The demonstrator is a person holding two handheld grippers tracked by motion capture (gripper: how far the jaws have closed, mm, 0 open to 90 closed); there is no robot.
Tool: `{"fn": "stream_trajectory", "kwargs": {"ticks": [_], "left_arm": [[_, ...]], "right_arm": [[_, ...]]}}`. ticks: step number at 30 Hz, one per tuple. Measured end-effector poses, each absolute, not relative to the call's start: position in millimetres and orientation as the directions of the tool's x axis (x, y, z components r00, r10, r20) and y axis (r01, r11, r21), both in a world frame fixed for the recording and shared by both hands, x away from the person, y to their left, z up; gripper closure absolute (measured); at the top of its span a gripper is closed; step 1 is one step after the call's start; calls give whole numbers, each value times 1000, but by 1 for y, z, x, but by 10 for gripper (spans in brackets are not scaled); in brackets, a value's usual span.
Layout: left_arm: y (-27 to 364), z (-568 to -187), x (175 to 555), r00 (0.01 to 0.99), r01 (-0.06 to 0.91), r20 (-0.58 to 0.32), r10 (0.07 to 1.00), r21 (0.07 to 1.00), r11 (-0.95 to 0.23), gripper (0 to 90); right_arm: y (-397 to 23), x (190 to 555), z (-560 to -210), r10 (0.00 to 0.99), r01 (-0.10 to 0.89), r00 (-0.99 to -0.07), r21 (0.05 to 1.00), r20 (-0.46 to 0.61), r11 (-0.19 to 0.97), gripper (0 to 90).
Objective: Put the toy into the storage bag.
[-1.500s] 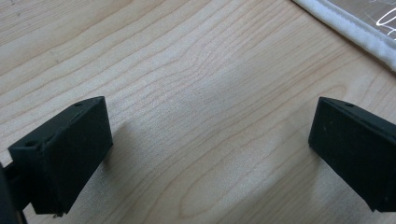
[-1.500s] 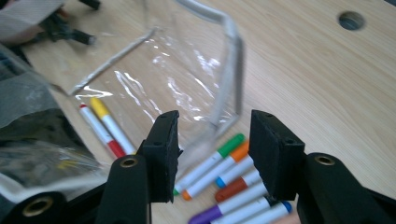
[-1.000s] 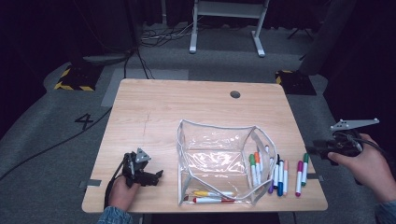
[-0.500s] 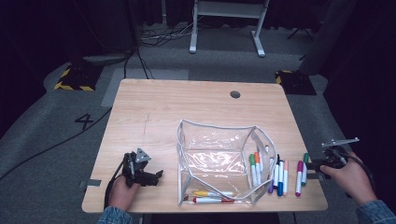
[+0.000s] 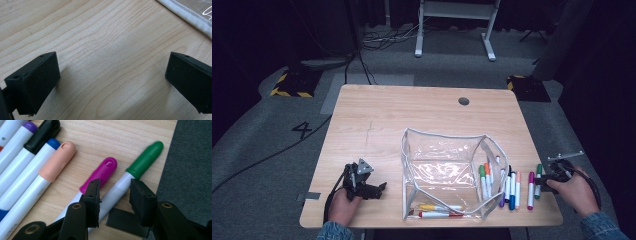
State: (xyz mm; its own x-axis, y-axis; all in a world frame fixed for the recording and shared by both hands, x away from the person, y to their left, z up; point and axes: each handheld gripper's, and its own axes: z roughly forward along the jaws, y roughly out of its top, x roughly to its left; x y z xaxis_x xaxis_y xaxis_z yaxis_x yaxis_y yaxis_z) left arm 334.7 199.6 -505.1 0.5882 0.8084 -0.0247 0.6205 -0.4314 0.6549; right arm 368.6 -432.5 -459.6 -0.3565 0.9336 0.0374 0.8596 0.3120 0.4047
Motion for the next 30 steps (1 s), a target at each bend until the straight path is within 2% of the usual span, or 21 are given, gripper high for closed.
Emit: {"fn": "stream_trajectory", "kwargs": {"ticks": [4, 8, 16, 21, 30], "left_arm": [[200, -505, 335, 588, 620, -25, 808, 655, -431, 0], [200, -505, 335, 588, 620, -25, 809, 655, -431, 0], [200, -505, 335, 588, 620, -25, 808, 655, -431, 0], [200, -505, 335, 588, 620, -25, 809, 655, -431, 0], [200, -505, 335, 588, 620, -25, 809, 655, -431, 0]], "right_arm": [[-431, 371, -464, 939, 866, -342, 402, 44, 297, 651], [-429, 373, -465, 947, 878, -320, 383, 26, 287, 760], [-434, 370, -456, 955, 872, -293, 421, 44, 248, 769], [-434, 362, -433, 944, 843, -323, 473, 63, 256, 770], [-413, 345, -385, 890, 758, -442, 578, 114, 302, 770]]}}
